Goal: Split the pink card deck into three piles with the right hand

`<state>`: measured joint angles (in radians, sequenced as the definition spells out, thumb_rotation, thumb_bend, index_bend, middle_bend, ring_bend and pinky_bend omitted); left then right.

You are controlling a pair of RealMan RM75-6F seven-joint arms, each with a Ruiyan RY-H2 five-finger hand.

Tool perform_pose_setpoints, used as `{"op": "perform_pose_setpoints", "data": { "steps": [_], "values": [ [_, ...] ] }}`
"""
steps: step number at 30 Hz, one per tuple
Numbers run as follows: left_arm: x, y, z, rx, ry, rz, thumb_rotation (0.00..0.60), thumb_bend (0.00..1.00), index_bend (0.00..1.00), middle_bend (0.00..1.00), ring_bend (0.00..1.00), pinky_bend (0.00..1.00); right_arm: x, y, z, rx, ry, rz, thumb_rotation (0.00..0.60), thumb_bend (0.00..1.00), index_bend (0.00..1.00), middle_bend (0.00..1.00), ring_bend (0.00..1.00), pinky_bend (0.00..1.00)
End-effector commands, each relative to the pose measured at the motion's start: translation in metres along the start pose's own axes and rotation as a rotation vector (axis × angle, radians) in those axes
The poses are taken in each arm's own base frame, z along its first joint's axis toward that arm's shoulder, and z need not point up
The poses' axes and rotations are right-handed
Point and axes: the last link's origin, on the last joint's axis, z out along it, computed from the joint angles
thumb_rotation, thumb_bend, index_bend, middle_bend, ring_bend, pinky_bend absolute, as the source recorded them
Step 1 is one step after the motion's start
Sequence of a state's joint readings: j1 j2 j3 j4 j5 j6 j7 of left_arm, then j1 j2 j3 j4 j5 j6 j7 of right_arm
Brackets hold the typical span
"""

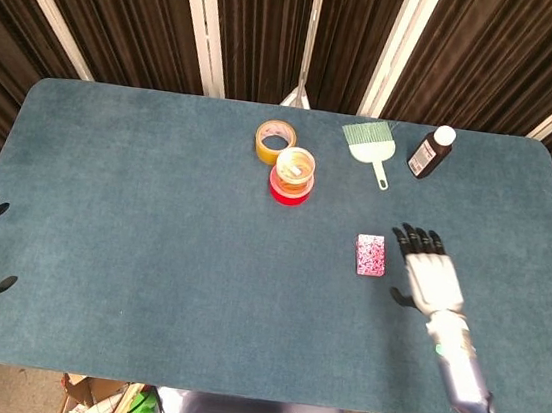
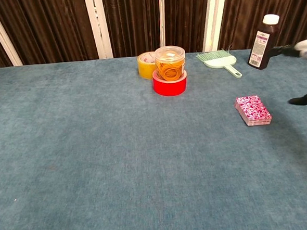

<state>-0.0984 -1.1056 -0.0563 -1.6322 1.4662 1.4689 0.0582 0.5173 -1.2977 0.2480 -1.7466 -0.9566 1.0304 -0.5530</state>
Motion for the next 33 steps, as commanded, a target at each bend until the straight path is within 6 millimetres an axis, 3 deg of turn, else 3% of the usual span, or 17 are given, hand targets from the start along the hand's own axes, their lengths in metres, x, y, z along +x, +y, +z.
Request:
{"op": "perform_pose_setpoints", "data": {
  "steps": [1,7,13,17,33],
  "values": [
    [0.000,-0.001,0.000,0.004,-0.006,-0.008,0.600,0.00,0.00,0.00,0.00,0.04,-0.009,-0.022,0.026,-0.005,-0.039,-0.008,0.600,0.28,0.00,0.00,0.00,0.00],
    [0.001,-0.001,0.001,0.009,-0.017,-0.019,0.600,0.00,0.00,0.00,0.00,0.04,-0.019,-0.033,0.044,-0.029,-0.082,-0.015,0.600,0.28,0.00,0.00,0.00,0.00],
    [0.000,-0.002,0.002,0.012,-0.029,-0.025,0.600,0.00,0.00,0.00,0.00,0.03,-0.026,-0.035,0.061,-0.065,-0.102,-0.025,0.600,0.28,0.13,0.00,0.00,0.00],
    [0.000,-0.002,0.003,0.015,-0.036,-0.031,0.600,0.00,0.00,0.00,0.00,0.04,-0.030,-0.033,0.069,-0.087,-0.117,-0.032,0.600,0.28,0.16,0.01,0.00,0.00],
    [-0.001,-0.002,0.004,0.019,-0.052,-0.042,0.600,0.00,0.00,0.00,0.00,0.04,-0.039,-0.032,0.071,-0.104,-0.156,-0.044,0.600,0.28,0.19,0.03,0.00,0.00]
  ]
}}
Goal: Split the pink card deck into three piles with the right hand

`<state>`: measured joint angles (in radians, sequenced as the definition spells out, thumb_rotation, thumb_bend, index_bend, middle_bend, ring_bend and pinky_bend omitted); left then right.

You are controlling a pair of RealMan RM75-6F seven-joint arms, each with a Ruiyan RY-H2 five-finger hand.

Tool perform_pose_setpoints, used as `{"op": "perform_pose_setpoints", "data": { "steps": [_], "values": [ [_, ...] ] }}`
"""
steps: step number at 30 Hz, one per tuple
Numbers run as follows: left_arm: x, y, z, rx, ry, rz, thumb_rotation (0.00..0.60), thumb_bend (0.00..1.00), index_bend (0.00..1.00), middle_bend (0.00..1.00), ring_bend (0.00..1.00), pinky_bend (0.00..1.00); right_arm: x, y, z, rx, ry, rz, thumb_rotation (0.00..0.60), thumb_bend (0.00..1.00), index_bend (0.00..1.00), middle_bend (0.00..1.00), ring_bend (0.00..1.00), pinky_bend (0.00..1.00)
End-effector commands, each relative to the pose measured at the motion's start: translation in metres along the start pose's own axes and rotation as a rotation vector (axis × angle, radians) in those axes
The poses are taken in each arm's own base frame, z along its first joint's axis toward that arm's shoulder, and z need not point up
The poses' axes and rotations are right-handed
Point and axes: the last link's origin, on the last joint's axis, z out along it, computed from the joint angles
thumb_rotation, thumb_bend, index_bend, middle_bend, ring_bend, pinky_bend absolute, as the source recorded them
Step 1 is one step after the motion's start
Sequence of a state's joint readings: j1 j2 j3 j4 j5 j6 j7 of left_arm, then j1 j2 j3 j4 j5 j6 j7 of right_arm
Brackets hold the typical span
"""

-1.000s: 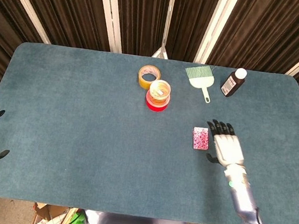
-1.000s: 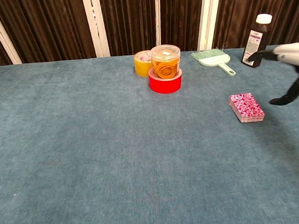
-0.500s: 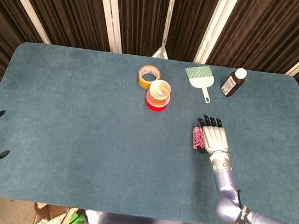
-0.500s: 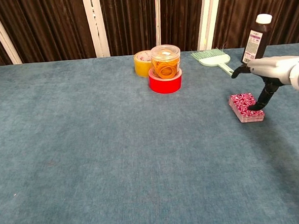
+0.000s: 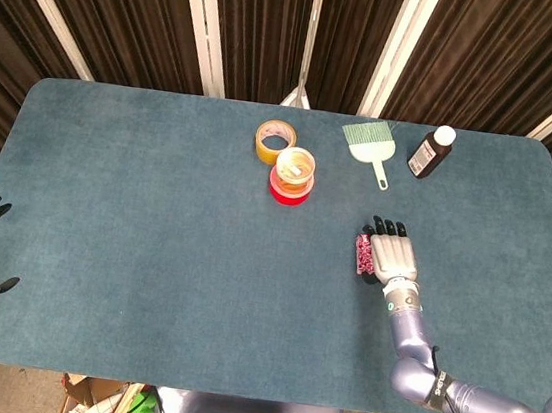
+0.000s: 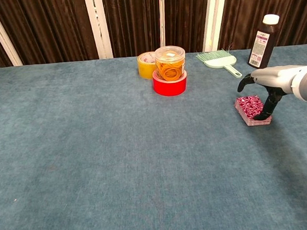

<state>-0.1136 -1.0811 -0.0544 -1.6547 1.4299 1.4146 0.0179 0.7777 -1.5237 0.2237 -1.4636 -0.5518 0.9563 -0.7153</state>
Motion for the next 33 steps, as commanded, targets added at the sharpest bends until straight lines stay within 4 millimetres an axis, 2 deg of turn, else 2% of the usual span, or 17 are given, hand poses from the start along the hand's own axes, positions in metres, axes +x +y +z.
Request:
{"op": "perform_pose_setpoints", "data": {
  "steps": [1,19,33],
  "values": [
    [-0.0002,0.0001,-0.0001,-0.001,-0.002,0.001,0.600,0.00,0.00,0.00,0.00,0.04,-0.0007,0.0011,0.0011,-0.007,-0.004,0.001,0.600,0.28,0.19,0.03,0.00,0.00],
    [-0.0004,0.0003,0.0007,0.001,-0.007,-0.006,0.600,0.00,0.00,0.00,0.00,0.04,-0.0056,0.0058,0.0048,-0.042,-0.046,-0.011,0.600,0.28,0.15,0.03,0.00,0.00],
    [0.0000,0.0007,0.0004,-0.001,-0.006,-0.008,0.600,0.00,0.00,0.00,0.00,0.04,-0.0017,0.0033,0.0040,-0.050,-0.034,-0.008,0.600,0.28,0.03,0.01,0.00,0.00]
  ]
}}
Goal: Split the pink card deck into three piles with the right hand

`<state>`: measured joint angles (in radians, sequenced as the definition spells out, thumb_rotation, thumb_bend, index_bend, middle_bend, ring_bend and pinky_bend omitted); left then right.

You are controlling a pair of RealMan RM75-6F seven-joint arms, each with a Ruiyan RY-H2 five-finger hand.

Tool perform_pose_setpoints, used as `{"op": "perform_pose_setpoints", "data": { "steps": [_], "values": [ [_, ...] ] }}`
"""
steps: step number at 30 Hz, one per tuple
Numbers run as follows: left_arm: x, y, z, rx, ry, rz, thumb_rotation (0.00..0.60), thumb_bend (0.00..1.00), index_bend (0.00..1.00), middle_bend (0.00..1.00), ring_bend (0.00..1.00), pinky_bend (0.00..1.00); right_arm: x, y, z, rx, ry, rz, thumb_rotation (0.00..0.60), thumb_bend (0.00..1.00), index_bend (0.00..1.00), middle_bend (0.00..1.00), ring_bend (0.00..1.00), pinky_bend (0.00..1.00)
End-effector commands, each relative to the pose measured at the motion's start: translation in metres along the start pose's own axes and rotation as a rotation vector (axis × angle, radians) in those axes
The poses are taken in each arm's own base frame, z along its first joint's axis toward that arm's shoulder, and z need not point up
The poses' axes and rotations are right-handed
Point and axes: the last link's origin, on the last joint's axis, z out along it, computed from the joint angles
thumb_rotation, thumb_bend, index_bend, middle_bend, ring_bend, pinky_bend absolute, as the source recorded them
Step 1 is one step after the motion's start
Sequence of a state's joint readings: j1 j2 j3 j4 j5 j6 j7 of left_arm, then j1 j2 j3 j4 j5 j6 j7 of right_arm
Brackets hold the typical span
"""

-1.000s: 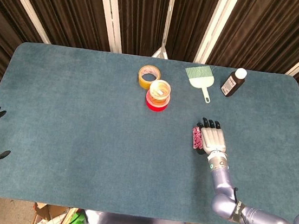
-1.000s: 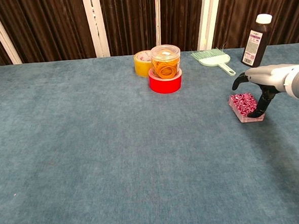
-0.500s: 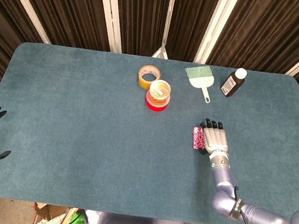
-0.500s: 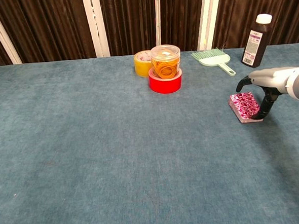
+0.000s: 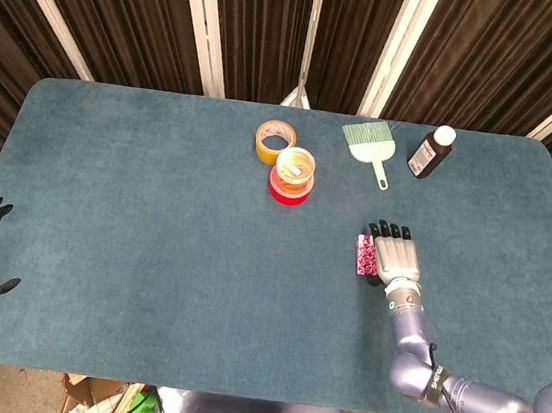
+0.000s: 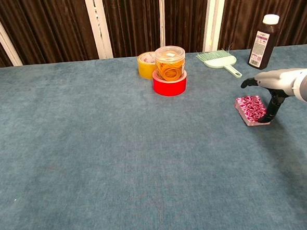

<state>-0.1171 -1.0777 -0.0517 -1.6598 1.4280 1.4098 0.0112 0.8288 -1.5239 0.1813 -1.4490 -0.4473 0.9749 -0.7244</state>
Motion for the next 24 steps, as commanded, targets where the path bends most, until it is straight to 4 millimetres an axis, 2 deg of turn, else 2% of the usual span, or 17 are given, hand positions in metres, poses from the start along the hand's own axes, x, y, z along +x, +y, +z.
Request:
{"op": "perform_pose_setpoints", "data": {
  "steps": [1,13,24],
  "values": [
    [0.000,0.000,0.000,0.001,-0.001,-0.001,0.600,0.00,0.00,0.00,0.00,0.04,0.001,0.000,0.000,-0.002,-0.001,-0.002,0.600,0.28,0.02,0.01,0.00,0.00],
    [0.000,0.000,0.001,-0.002,-0.002,-0.003,0.600,0.00,0.00,0.00,0.00,0.04,0.008,-0.004,-0.009,0.004,0.009,-0.007,0.600,0.28,0.00,0.00,0.00,0.00],
    [0.000,0.000,0.000,-0.004,-0.001,-0.002,0.600,0.00,0.00,0.00,0.00,0.04,-0.003,-0.001,-0.007,-0.022,-0.034,-0.015,0.600,0.28,0.00,0.00,0.00,0.00]
  ]
}}
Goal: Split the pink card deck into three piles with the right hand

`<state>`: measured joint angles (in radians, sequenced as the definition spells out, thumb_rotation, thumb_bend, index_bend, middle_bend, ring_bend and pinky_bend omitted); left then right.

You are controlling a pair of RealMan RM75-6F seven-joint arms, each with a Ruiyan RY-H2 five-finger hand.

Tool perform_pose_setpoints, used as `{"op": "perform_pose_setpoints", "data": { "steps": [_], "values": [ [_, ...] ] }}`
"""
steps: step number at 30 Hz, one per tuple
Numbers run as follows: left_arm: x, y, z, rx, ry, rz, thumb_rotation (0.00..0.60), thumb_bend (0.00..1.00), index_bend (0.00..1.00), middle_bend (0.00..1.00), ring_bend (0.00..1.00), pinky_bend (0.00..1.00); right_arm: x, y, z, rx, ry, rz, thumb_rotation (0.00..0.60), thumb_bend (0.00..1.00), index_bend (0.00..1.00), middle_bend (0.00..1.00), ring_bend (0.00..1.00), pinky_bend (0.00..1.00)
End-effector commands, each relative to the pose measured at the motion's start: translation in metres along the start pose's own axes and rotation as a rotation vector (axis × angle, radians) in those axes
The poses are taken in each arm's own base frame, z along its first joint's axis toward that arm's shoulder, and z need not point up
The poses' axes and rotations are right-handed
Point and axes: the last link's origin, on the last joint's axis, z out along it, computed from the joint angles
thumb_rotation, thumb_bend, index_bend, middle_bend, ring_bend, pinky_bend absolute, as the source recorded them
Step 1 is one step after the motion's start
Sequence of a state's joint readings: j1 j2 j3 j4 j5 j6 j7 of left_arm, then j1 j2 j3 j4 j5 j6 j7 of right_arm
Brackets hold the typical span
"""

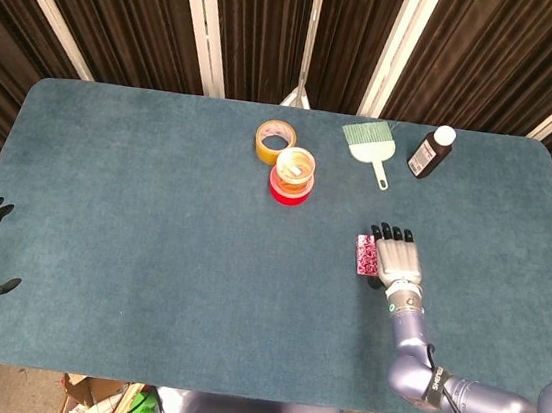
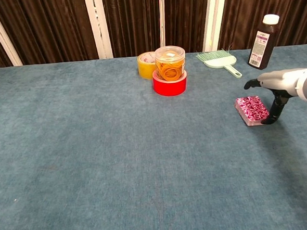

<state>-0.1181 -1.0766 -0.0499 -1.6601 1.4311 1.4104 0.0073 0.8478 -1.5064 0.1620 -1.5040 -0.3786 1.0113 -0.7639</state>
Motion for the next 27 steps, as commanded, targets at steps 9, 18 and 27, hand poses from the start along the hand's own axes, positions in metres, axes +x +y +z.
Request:
{"op": "perform_pose_setpoints", "data": {
  "steps": [9,18,27],
  "values": [
    [-0.001,0.000,0.001,0.002,-0.006,0.000,0.600,0.00,0.00,0.00,0.00,0.04,-0.004,0.001,0.008,-0.008,-0.004,0.002,0.600,0.28,0.00,0.00,0.00,0.00],
    [-0.002,0.000,0.000,0.001,-0.012,0.000,0.600,0.00,0.00,0.00,0.00,0.04,-0.005,0.004,0.016,-0.020,-0.005,-0.008,0.600,0.28,0.06,0.00,0.00,0.00],
    [-0.002,0.001,0.000,-0.002,-0.016,-0.001,0.600,0.00,0.00,0.00,0.00,0.04,-0.006,0.003,0.018,-0.022,-0.007,-0.002,0.600,0.28,0.20,0.00,0.00,0.00]
  ]
}}
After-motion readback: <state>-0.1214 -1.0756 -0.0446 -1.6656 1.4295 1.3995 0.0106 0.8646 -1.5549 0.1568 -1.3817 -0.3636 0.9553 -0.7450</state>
